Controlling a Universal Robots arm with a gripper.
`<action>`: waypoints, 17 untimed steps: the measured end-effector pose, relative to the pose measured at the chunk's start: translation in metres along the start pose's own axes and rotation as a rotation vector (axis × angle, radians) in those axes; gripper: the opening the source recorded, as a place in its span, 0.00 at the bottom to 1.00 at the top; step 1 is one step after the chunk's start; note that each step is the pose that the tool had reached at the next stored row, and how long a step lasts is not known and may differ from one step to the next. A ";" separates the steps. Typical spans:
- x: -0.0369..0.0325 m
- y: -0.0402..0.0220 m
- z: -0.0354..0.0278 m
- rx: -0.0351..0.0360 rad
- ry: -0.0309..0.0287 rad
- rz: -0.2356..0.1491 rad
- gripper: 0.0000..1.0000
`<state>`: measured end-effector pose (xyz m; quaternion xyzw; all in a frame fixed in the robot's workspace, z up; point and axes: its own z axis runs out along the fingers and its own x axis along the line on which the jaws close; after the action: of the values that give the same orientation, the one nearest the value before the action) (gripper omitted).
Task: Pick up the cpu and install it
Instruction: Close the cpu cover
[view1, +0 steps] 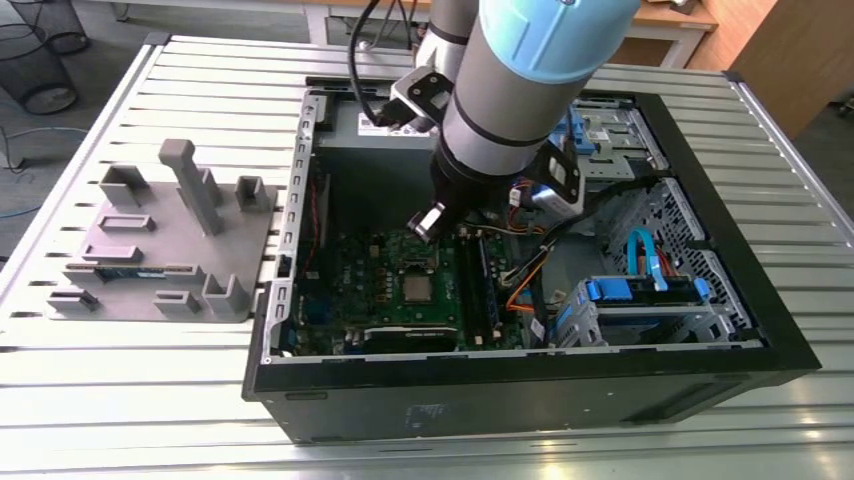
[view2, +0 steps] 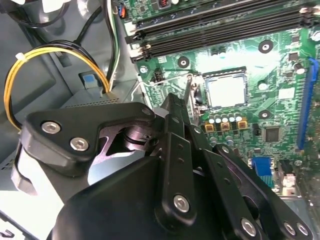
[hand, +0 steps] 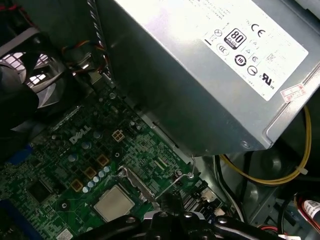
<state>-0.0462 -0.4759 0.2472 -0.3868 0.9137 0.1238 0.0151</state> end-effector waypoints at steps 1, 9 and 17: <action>0.0009 -0.0008 -0.0003 -0.0001 0.0004 -0.001 0.11; 0.0084 -0.0079 -0.0028 0.0000 0.0049 -0.014 0.11; 0.0100 -0.0092 -0.0031 0.0174 0.0272 -0.024 0.11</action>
<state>-0.0464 -0.4899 0.2470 -0.3994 0.9101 0.1104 0.0076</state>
